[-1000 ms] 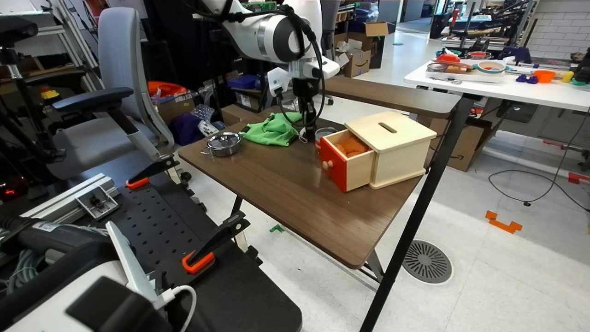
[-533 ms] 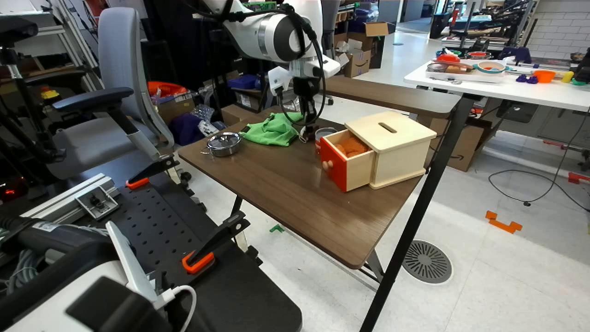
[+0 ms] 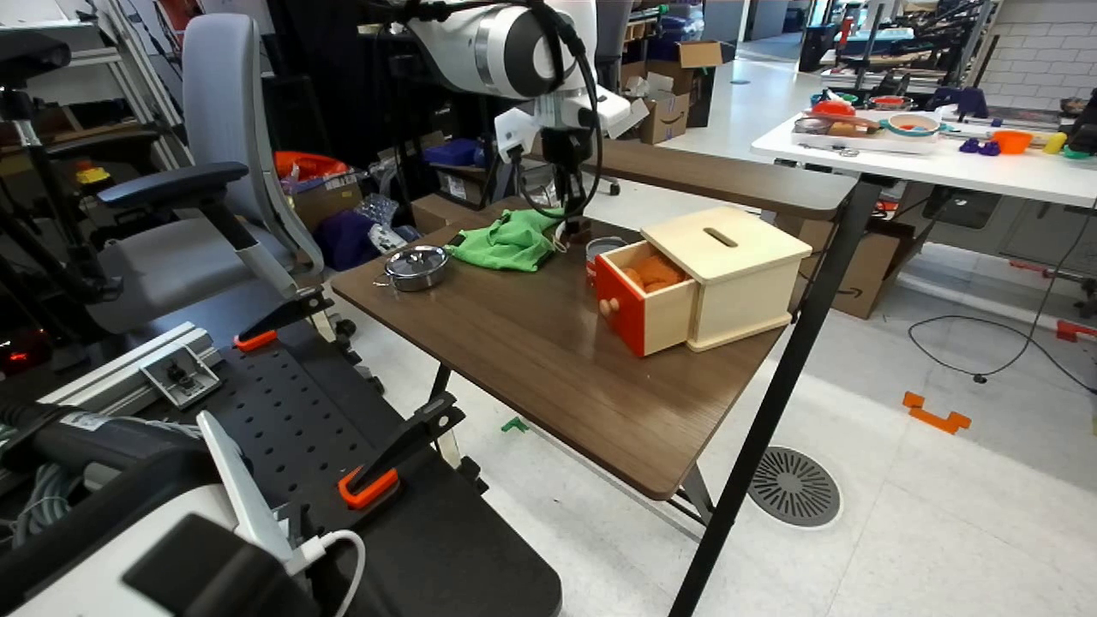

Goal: Put the brown toy inside the drawer on the right

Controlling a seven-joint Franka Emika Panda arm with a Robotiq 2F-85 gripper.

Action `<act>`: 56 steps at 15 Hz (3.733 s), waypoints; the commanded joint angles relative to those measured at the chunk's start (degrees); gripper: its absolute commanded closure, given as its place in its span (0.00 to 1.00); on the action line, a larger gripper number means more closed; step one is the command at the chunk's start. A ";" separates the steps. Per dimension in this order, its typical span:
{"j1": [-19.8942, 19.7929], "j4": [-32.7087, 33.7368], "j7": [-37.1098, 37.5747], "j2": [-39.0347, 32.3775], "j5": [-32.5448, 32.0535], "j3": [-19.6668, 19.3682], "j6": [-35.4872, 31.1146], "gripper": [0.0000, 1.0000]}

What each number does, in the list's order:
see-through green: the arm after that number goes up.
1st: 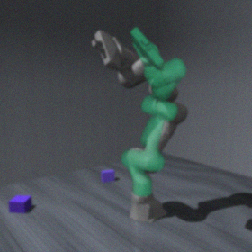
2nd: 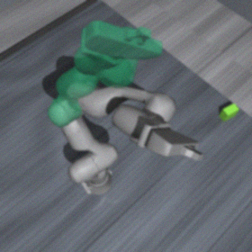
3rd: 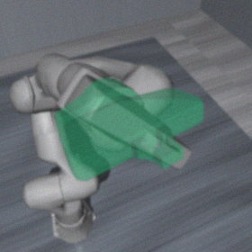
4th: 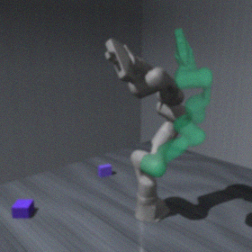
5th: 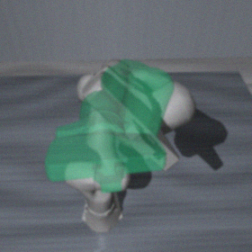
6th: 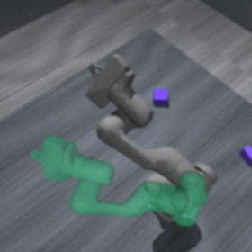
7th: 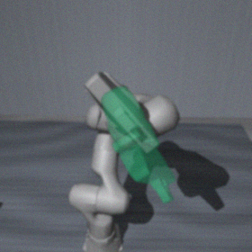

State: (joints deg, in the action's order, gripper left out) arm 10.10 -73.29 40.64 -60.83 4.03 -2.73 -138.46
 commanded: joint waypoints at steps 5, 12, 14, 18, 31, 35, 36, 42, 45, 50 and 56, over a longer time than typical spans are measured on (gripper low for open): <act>-0.18 -18.24 -1.97 15.78 1.45 0.80 -2.74 0.97; -3.04 -35.43 -6.42 32.11 1.36 -0.18 -4.62 0.97; -4.79 -38.08 -8.30 35.58 2.01 -0.18 -3.74 0.97; -8.50 -40.23 -12.04 39.05 4.04 -0.49 -2.47 0.97; -13.66 -36.87 -16.24 35.91 9.34 -1.24 -1.40 0.97; -14.16 -34.74 -15.88 33.26 9.44 -1.88 -0.51 0.97; -14.27 -34.33 -15.86 32.63 9.32 -2.03 -0.45 0.97; -14.80 -32.55 -15.64 29.25 9.00 -2.90 -0.30 0.97; -14.80 -32.10 -15.45 27.78 8.84 -3.24 -0.68 0.97; -14.62 -30.56 -14.97 25.05 8.66 -3.74 -1.56 0.97; -14.42 -27.59 -14.43 21.73 8.58 -4.05 -1.79 0.97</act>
State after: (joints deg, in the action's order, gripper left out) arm -4.33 -103.82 26.10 -36.86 11.62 -6.49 -140.66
